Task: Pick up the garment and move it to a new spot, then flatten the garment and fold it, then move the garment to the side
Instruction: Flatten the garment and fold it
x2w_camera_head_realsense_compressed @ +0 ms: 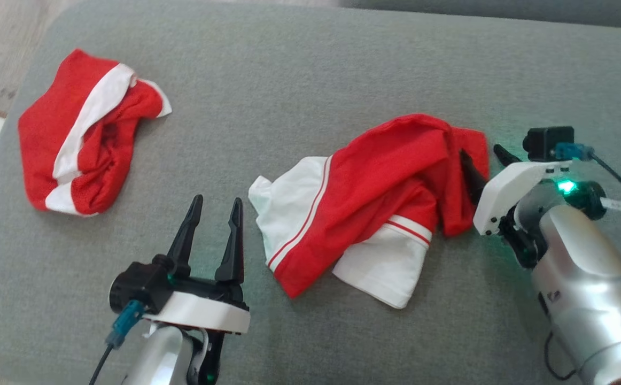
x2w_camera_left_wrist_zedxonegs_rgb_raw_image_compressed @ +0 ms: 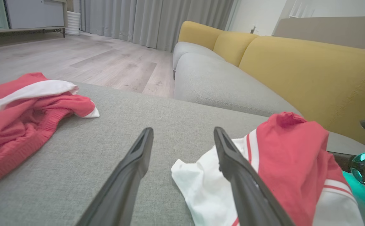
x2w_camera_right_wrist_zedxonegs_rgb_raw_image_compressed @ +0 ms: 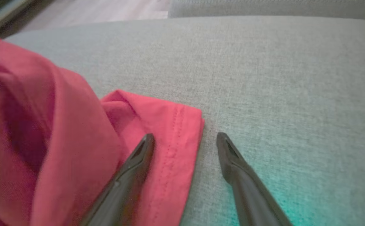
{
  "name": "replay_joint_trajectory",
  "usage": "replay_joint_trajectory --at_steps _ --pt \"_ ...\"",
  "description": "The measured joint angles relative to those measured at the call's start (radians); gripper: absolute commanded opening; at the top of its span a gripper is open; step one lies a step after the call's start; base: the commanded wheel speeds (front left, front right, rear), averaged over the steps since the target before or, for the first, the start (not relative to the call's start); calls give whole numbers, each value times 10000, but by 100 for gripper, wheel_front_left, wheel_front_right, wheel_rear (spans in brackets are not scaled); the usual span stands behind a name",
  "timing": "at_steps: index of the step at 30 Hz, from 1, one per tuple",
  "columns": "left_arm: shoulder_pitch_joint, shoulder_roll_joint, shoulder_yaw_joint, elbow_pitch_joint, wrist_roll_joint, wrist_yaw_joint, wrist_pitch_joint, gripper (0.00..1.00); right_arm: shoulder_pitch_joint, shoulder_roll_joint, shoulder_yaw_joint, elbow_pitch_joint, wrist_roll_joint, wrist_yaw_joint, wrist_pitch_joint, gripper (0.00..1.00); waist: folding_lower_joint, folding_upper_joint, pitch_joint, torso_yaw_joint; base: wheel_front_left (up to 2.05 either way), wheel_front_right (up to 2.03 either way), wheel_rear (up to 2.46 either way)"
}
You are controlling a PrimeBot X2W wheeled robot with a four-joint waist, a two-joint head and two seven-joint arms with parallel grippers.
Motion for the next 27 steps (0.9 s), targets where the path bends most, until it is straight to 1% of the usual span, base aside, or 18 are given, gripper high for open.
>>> replay_joint_trajectory --at_steps 4,5,6,10,12,14,19,22,24,27 --pt "0 0 -33 10 -36 65 2 100 -516 -159 596 583 69 2 219 100 -1 0 152 179 0 0 0" --pt "0 0 -33 10 -81 73 0 100 -624 -159 775 669 140 0 274 29 -1 0 170 195 0 0 0" --pt "1 0 -29 10 -86 75 2 100 -728 -159 984 727 224 0 307 0 -1 0 176 191 0 0 0" --pt "1 0 -19 27 -84 86 2 100 -884 -282 1837 782 341 2 153 0 -1 0 167 62 0 0 0" --pt "1 -2 12 27 -84 88 2 100 -958 -489 2031 802 535 4 -19 0 -1 0 127 -27 0 0 0" --pt "2 -2 84 25 -84 90 0 100 -1103 -846 2079 819 698 6 -247 0 -1 0 79 -147 0 0 0" --pt "2 -2 132 23 -82 88 2 100 -2166 -2029 2054 794 934 6 -729 0 -1 0 -87 -477 0 0 0" --pt "3 -2 144 21 -82 86 2 100 -2848 -2566 1783 798 888 6 -1442 0 -2 0 -222 -600 0 0 0" --pt "6 -2 186 21 -84 86 2 100 -3390 -2801 1567 876 512 6 -2163 0 -1 0 -305 -677 0 0 0" --pt "14 -2 221 29 -92 86 0 100 -4267 -2796 1216 949 125 6 -2922 0 -2 0 -446 -735 0 0 0"
